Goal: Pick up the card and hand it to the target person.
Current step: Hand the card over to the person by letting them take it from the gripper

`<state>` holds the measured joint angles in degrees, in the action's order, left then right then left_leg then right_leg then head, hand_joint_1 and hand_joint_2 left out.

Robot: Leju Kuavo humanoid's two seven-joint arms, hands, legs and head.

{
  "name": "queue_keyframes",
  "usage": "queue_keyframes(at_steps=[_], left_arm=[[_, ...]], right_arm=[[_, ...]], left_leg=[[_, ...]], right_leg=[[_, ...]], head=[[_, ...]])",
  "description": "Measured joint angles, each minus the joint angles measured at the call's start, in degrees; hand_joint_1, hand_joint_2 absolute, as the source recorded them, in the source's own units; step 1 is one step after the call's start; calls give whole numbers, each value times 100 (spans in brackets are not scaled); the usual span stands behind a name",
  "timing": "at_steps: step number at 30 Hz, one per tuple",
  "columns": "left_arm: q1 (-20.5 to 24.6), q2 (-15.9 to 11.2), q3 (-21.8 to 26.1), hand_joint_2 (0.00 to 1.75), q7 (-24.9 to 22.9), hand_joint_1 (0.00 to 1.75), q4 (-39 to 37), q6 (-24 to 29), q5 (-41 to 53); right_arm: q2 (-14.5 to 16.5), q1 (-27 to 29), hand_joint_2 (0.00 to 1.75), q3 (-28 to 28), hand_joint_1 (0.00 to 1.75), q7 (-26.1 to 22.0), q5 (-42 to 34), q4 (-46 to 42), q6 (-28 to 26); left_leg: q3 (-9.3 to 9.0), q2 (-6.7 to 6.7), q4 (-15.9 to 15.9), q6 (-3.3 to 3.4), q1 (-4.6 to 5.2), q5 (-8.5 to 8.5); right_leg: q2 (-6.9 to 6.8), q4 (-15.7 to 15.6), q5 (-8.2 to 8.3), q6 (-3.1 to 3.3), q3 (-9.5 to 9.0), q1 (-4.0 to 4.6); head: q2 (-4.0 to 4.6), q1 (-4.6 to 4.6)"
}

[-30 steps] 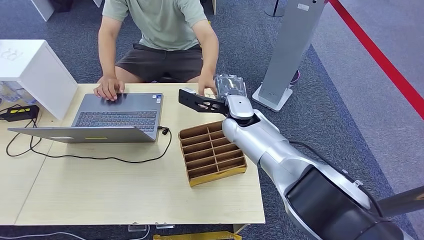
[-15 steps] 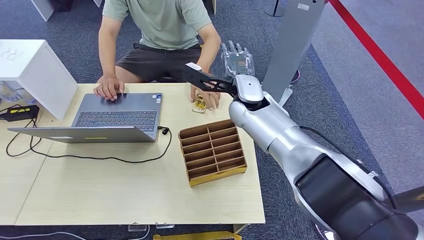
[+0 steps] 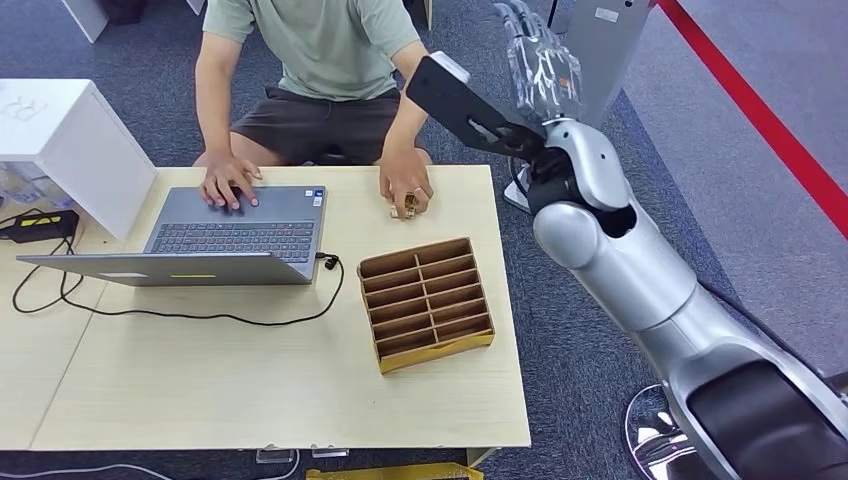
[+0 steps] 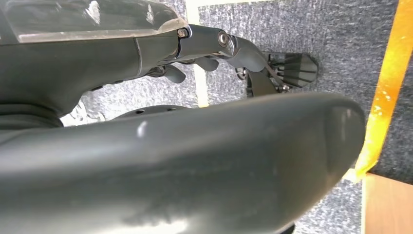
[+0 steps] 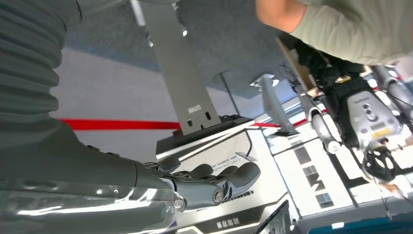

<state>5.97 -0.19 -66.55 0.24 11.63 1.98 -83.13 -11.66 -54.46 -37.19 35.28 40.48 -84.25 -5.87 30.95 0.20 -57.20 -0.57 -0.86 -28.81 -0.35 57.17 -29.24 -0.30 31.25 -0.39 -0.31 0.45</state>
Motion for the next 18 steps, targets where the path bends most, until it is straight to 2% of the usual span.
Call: queue_keyframes(at_steps=[2, 4, 8, 12, 14, 18], left_arm=[[-13, -4, 1, 0, 45, 0, 0, -1, -45], [-24, -9, 4, 0, 74, 0, 0, 6, -95], [-35, -19, 17, 0, 79, 0, 0, 64, -191], [-34, -34, 49, 0, 58, 0, 0, 145, -276], [-31, -40, 69, 0, 62, 0, 0, 168, -294], [-22, -44, 117, 0, 125, 0, 0, 182, -300]], right_arm=[[-347, 556, 175, 270, 0, -182, -328, -688, -208], [-646, 1191, 175, 566, 0, -576, -792, -1251, -454], [-1055, 2568, 175, 1140, 0, -1944, -2127, -2006, -888], [-1165, 3859, 175, 1553, 0, -3356, -3034, -2289, -970], [-1150, 4339, 175, 1641, 0, -3782, -3255, -2288, -892], [-987, 5045, 175, 1640, 0, -4340, -3701, -2087, -646]], left_leg=[[-5, 1, 0, 1, 0, -3], [-7, 2, 0, 1, 0, -6], [-6, 2, 1, 1, -1, -11], [-2, 3, 8, -1, -2, -12], [-1, 3, 10, -1, -2, -12], [0, 3, 11, -2, -2, -12]], right_leg=[[0, -4, 0, 0, -6, 0], [1, -6, 0, -1, -9, 0], [2, -7, -1, -1, -11, 1], [1, -5, -3, -2, -10, 2], [1, -4, -3, -2, -10, 2], [1, -1, -4, -2, -9, 2]], head=[[0, 5], [0, 8], [0, 14], [0, -1], [0, -5], [0, -5]])
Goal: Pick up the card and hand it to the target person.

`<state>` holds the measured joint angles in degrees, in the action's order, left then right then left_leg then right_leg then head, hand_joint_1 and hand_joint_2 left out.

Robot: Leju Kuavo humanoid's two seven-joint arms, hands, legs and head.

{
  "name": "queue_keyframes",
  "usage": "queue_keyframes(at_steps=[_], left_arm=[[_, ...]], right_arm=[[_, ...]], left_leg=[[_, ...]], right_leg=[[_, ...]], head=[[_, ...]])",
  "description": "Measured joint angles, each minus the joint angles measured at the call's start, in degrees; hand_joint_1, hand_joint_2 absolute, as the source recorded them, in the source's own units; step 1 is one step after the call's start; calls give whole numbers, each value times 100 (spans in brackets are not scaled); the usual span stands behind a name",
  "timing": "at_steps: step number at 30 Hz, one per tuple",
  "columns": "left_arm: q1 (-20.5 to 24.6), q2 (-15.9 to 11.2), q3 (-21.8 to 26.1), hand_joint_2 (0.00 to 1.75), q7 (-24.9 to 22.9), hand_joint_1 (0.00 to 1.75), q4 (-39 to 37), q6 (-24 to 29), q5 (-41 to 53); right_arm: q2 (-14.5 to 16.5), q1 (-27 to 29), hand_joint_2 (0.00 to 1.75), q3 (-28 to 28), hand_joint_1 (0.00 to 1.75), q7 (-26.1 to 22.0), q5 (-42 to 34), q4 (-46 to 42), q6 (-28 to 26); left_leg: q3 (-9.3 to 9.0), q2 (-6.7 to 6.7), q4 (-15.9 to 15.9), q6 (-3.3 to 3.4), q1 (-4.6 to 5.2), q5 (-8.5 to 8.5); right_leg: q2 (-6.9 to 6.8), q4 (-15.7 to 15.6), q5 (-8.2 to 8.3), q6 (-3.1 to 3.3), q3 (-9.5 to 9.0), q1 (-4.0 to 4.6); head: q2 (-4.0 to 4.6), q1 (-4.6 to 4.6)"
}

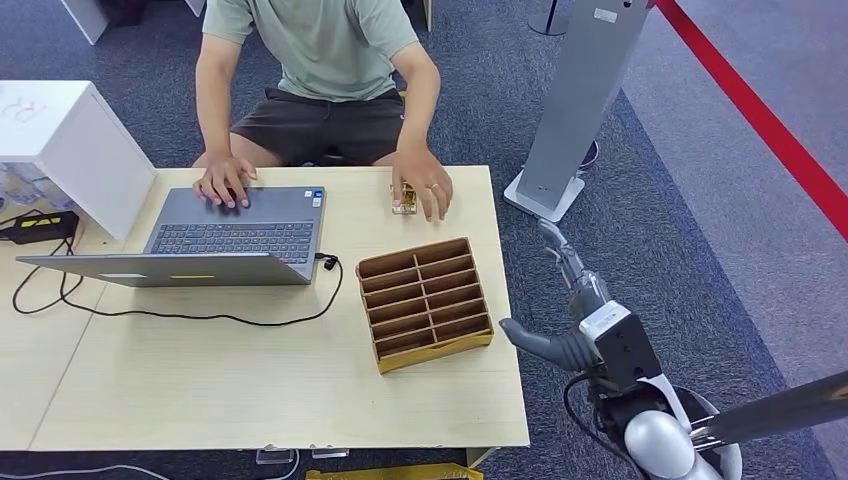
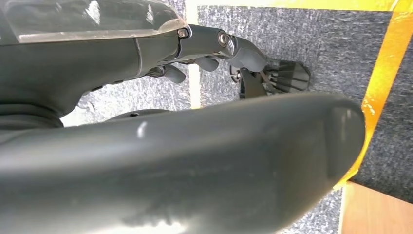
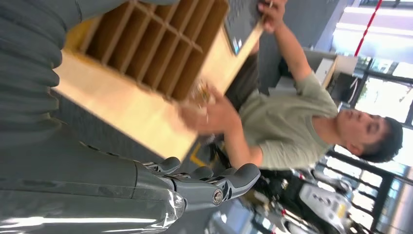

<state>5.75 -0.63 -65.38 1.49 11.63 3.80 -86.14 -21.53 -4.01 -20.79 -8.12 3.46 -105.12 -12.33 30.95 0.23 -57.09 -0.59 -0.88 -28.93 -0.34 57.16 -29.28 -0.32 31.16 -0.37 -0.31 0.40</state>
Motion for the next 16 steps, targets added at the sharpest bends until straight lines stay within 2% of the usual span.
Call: queue_keyframes(at_steps=[6, 10, 12, 16], left_arm=[[23, 0, 52, 0, 124, 0, 0, -26, 14], [35, 1, 66, 0, 151, 0, 0, -66, 48], [36, 1, 76, 0, 136, 0, 0, -50, 54], [36, 1, 85, 0, 72, 0, 0, -4, 55]], right_arm=[[424, 370, 175, -175, 0, -747, -1181, 847, 185], [795, 303, 175, -376, 0, -1170, -1493, 1753, 239], [925, 230, 175, -464, 0, -1275, -1499, 2079, 234], [1030, 112, 175, -554, 0, -1166, -1417, 2361, 97]], left_leg=[[0, -2, 0, 0, 0, 1], [0, -3, 0, 0, 0, 1], [0, -3, 0, -1, 1, 2], [1, -5, 0, -1, 1, 2]], right_leg=[[2, 2, 0, 0, -1, 0], [2, 3, 0, 0, 0, -1], [1, 4, 0, 0, 1, -1], [1, 4, 0, 0, 2, -1]], head=[[0, 13], [0, 6], [0, 2], [0, -2]])
